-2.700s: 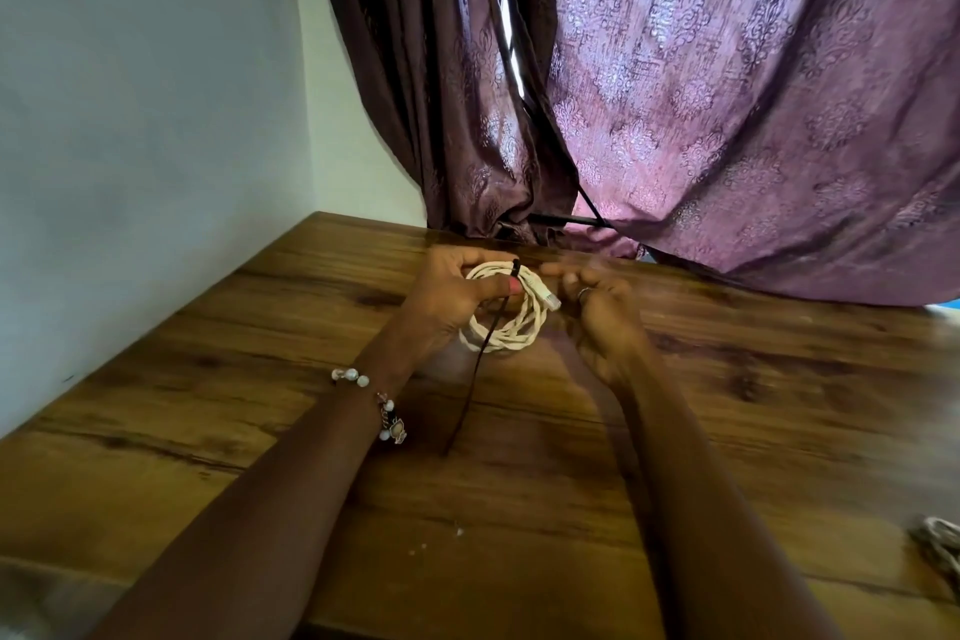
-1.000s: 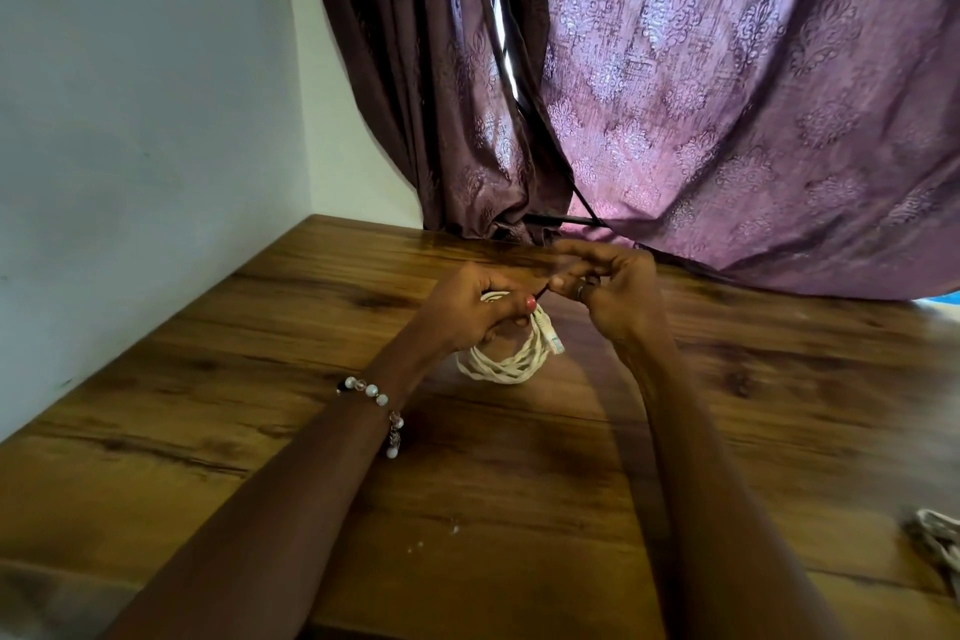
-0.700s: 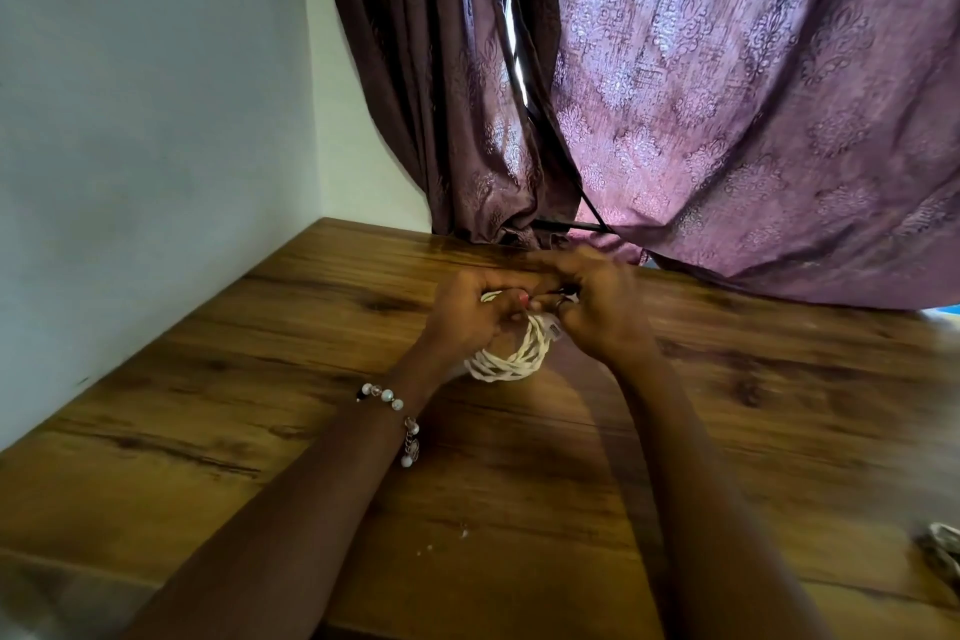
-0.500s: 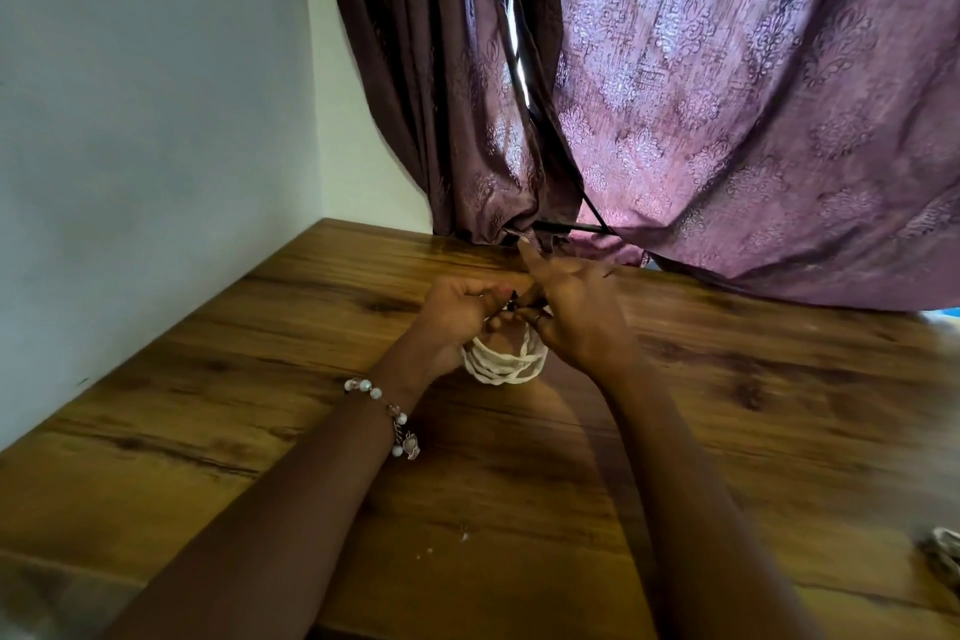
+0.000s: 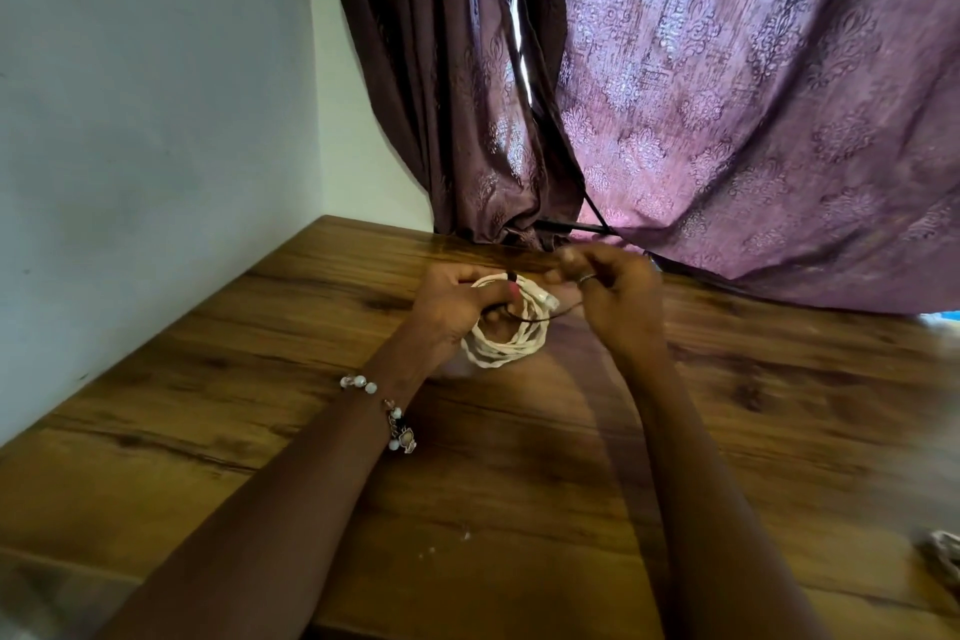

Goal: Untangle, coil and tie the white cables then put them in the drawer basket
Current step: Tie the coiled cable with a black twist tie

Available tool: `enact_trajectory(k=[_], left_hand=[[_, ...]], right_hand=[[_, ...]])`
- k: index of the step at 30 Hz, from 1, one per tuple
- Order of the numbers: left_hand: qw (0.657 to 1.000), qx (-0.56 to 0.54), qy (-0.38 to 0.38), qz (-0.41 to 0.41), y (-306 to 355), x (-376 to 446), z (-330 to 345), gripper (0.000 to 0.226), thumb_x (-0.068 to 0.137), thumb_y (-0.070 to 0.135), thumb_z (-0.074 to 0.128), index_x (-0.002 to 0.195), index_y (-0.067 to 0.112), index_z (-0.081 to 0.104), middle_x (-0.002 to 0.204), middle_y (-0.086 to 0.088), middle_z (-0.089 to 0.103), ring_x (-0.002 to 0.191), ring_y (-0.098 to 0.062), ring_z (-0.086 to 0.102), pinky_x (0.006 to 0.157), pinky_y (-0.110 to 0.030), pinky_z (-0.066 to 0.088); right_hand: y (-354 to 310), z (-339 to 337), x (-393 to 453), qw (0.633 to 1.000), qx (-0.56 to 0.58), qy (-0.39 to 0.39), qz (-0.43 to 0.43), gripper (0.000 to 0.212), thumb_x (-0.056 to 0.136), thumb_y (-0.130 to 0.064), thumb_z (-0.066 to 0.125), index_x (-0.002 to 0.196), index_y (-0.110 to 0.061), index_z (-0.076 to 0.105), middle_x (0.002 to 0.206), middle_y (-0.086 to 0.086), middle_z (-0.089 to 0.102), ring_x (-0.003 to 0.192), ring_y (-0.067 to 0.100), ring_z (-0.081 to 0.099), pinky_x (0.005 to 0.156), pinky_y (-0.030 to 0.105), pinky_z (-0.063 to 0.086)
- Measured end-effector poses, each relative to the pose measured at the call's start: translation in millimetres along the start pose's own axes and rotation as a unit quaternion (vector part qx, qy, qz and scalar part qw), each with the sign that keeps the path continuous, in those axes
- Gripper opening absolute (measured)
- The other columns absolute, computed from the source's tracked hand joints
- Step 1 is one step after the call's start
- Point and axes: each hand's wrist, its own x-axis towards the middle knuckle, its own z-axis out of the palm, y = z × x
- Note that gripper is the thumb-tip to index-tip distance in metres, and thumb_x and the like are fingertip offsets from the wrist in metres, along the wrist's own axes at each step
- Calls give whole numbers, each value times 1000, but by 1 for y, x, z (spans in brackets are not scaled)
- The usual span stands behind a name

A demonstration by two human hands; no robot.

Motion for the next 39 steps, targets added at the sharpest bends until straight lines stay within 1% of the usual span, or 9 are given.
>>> enact_trajectory(k=[7, 11, 15, 19, 23, 26, 28, 33, 39], left_hand=[[993, -10, -87, 78, -6, 1, 3, 16, 78, -7, 70, 93, -1, 68, 65, -11, 69, 48, -13, 60, 50, -22, 51], [973, 117, -66, 188, -10, 6, 3, 9, 86, 7, 67, 95, 8, 70, 72, 2, 70, 62, -6, 63, 62, -25, 52], [932, 211, -39, 293, -14, 6, 5, 27, 81, 24, 67, 102, 8, 72, 90, -3, 69, 80, -6, 64, 75, -25, 50], [905, 248, -39, 342, -12, 3, 9, 36, 78, 28, 68, 105, 5, 72, 91, -3, 60, 81, 4, 57, 76, -11, 43], [919, 211, -54, 329, -12, 5, 5, 32, 79, 24, 70, 105, 5, 72, 90, 0, 60, 82, -1, 59, 75, -17, 47], [925, 194, -86, 315, -14, 4, 5, 26, 82, 16, 71, 105, 5, 72, 91, -6, 62, 81, -4, 60, 73, -20, 48], [928, 185, -101, 308, -13, 1, 6, 25, 83, 11, 71, 106, 3, 71, 93, -13, 64, 80, -9, 62, 70, -21, 50], [925, 215, -123, 289, -14, 0, 6, 27, 82, 16, 73, 107, 7, 72, 96, -7, 68, 81, -26, 67, 69, -37, 54], [893, 321, -184, 258, -10, -2, 2, 18, 84, 14, 70, 99, 6, 74, 93, -7, 74, 84, -19, 68, 71, -30, 49]], right_hand=[[21, 3, -12, 898, 259, -86, 346, 26, 93, 10, 37, 88, 6, 63, 68, 7, 70, 64, 20, 64, 49, 26, 54], [23, 2, -13, 871, 335, -119, 340, 39, 71, 22, 42, 101, 11, 64, 83, 18, 72, 74, 31, 69, 57, 36, 59], [18, 1, -20, 846, 391, -194, 306, 25, 54, -2, 78, 79, -4, 77, 81, 16, 73, 70, 23, 72, 58, 31, 58], [15, 8, -24, 800, 463, -214, 314, 49, 30, -17, 97, 74, -7, 77, 78, 11, 74, 68, 19, 72, 57, 29, 58], [22, 9, -22, 810, 446, -173, 339, 10, 67, -5, 72, 75, -7, 78, 82, 12, 74, 75, 20, 72, 61, 29, 58], [30, 5, -20, 777, 484, -142, 377, 27, 63, -9, 77, 86, 4, 74, 88, 22, 71, 79, 29, 71, 67, 37, 59], [30, 2, -20, 777, 491, -134, 370, 52, 47, -6, 87, 94, 9, 69, 93, 27, 69, 82, 34, 70, 70, 43, 59], [33, -6, -16, 791, 499, -72, 346, 36, 37, -4, 89, 70, 0, 74, 69, 13, 70, 53, 17, 65, 48, 23, 54], [31, -20, -12, 916, 255, -86, 296, 16, 84, 11, 58, 94, 2, 66, 64, 3, 71, 53, 6, 65, 47, 17, 48]])
